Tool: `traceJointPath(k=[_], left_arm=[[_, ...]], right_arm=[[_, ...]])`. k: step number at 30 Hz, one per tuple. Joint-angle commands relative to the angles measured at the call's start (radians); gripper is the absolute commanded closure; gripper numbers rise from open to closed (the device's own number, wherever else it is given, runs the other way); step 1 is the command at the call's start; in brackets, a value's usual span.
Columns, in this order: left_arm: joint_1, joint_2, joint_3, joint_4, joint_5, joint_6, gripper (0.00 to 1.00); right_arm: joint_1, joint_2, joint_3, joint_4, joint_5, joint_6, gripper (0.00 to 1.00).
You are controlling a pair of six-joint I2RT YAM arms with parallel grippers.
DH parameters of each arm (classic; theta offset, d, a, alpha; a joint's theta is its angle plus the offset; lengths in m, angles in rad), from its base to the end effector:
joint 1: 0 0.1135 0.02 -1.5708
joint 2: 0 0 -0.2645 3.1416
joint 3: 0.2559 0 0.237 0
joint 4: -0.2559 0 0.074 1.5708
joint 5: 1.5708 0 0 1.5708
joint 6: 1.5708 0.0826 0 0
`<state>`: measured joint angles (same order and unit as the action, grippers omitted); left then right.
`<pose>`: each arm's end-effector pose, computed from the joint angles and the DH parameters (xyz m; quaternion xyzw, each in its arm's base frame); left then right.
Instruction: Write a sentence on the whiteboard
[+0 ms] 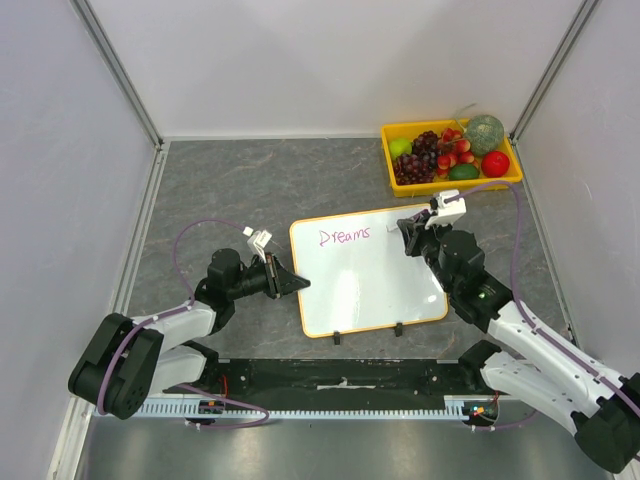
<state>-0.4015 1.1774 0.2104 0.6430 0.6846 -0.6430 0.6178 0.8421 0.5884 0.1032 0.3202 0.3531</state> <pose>0.1904 -0.1376 0.1592 0.1024 0.7828 -0.5105 0.3407 0.2038 0.1129 0.2885 0.0042 0.7557 0.1934 0.6257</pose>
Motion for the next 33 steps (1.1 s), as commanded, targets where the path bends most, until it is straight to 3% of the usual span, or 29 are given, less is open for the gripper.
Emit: traceJointPath(k=[1, 33], left_arm=[[-0.002, 0.016, 0.003, -0.059, -0.069, 0.094, 0.98], [-0.002, 0.014, 0.001, -0.057, -0.068, 0.094, 0.98]], right_arm=[[0.000, -0.024, -0.032, -0.039, -0.009, 0.015, 1.00], [0.002, 0.029, 0.042, 0.020, 0.066, 0.015, 1.00]])
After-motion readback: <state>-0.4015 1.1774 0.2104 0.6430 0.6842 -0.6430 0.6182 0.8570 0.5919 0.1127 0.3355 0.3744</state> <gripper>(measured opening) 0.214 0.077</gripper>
